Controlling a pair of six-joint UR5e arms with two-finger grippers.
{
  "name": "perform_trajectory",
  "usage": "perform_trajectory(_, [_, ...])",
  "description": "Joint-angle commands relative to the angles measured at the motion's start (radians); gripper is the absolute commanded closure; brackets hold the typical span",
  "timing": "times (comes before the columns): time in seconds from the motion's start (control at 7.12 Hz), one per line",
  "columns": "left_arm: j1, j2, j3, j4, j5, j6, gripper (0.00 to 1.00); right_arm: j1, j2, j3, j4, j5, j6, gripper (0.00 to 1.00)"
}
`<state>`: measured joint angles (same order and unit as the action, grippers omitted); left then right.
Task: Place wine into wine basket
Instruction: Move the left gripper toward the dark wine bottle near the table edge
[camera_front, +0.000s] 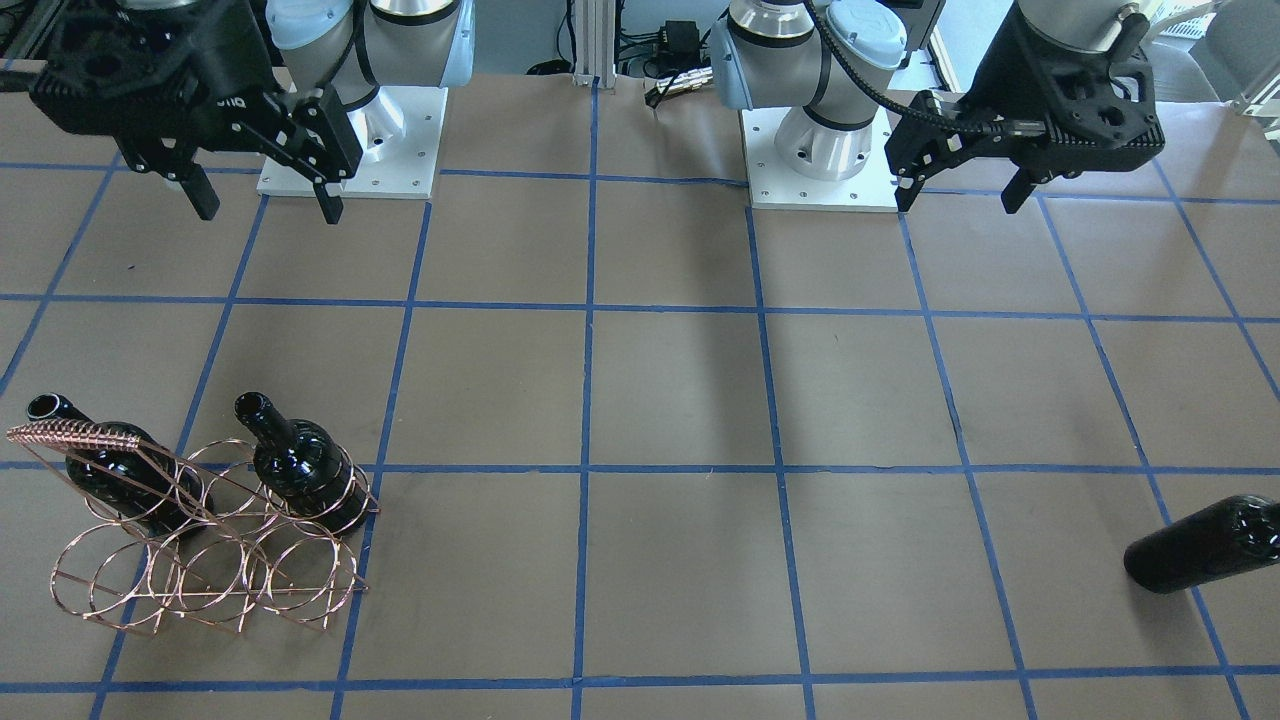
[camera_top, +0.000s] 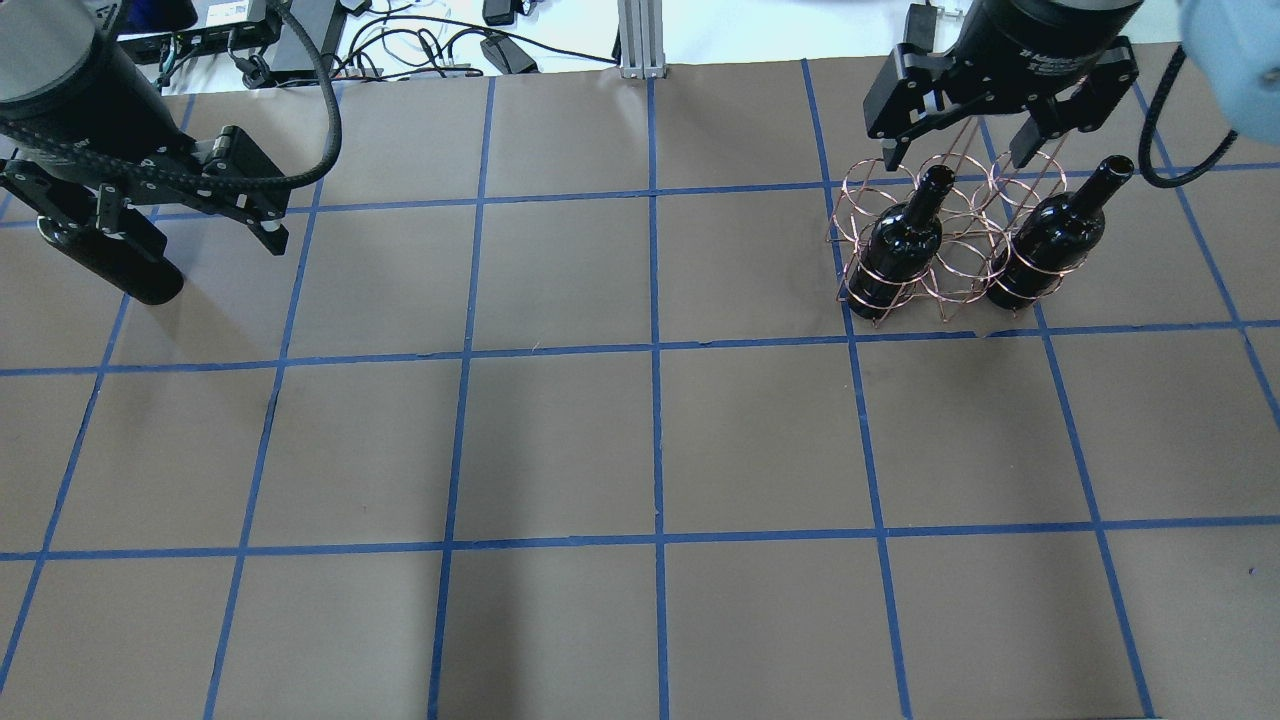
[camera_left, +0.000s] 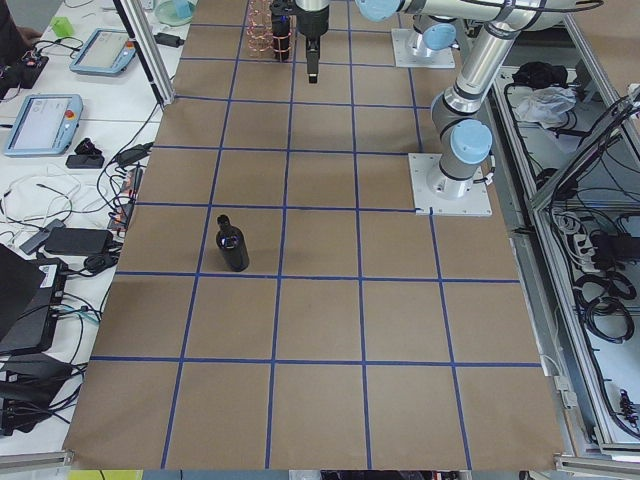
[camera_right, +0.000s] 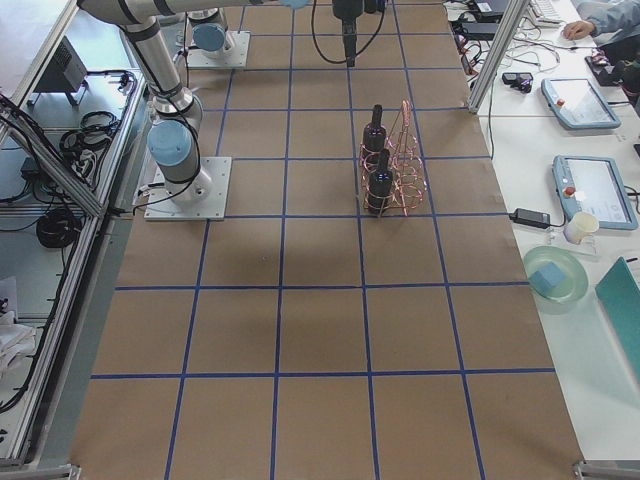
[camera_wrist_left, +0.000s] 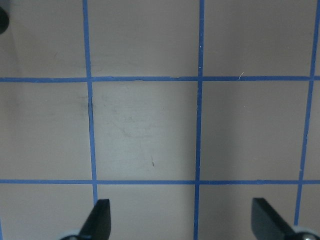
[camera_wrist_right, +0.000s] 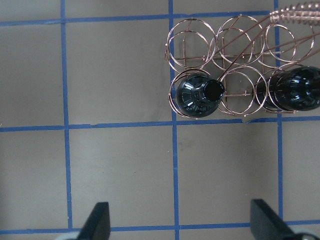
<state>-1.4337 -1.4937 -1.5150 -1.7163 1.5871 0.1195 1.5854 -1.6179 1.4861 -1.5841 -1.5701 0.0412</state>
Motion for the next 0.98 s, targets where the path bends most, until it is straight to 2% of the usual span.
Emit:
perform_trajectory(0.0, [0.012,-0.026,-0.004,0.021,0.002,0.0,0.0,-0.016,0.047,0.009,0.027,0.004,0.002,0.0])
perform_trajectory(0.42, [0.045,-0.039,0.005,0.03,0.004,0.0,0.0,-0.025,0.058,-0.01,0.036,-0.001,-0.003,0.0])
perform_trajectory(0.56, [0.097,-0.049,0.013,0.087,0.023,0.009,0.0,-0.03,0.037,-0.016,0.036,0.002,0.0,0.0])
perform_trajectory(0.84, [0.195,-0.097,0.036,0.122,0.025,0.041,0.0,-0.031,0.007,-0.021,0.035,0.004,-0.004,0.0])
